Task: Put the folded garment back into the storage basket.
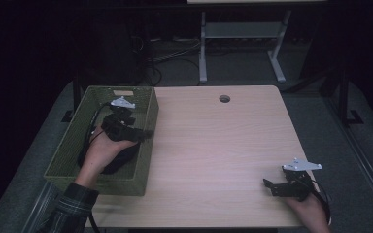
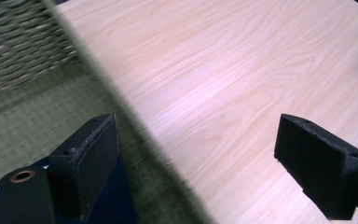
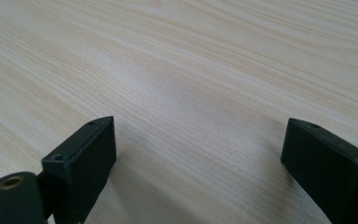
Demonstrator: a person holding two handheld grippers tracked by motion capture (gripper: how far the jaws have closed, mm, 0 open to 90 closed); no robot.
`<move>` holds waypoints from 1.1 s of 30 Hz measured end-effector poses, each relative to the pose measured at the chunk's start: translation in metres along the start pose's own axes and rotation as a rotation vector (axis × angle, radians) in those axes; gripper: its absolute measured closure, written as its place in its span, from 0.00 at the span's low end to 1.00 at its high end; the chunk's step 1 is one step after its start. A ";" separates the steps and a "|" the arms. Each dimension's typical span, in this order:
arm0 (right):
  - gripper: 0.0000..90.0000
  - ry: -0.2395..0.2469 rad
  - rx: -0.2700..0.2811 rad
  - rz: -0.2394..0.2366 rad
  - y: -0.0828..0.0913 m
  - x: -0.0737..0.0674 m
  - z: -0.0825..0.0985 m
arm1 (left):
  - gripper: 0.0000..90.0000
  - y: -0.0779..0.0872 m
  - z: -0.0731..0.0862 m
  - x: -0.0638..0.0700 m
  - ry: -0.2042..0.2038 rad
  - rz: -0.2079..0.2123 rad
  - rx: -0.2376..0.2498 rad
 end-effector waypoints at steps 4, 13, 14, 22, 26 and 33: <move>0.11 0.002 -0.001 0.000 0.000 0.000 0.000 | 0.15 -0.009 -0.001 0.020 -0.013 0.035 0.007; 0.11 0.002 -0.001 -0.001 0.000 0.000 0.000 | 0.15 -0.032 0.002 0.062 -0.056 0.090 0.010; 0.11 0.002 -0.001 -0.001 0.000 0.000 0.000 | 0.15 -0.034 0.003 0.066 -0.054 0.094 0.014; 0.11 0.002 -0.001 0.000 0.000 0.000 0.000 | 0.15 -0.051 0.015 0.095 -0.080 0.132 0.017; 0.11 0.002 0.000 0.000 0.000 0.000 0.000 | 0.15 -0.061 0.024 0.107 -0.091 0.151 0.019; 0.11 0.001 -0.002 -0.003 0.000 0.000 0.000 | 0.15 -0.079 0.041 0.123 -0.106 0.174 0.022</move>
Point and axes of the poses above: each handheld gripper's, and its own axes: y roughly backward along the jaws, z roughly out of its underside, x roughly to its right, the point moved 10 cm from there along -y, roughly forward along the jaws, and after that the axes turned 15 degrees about x, right-handed, at the moved point
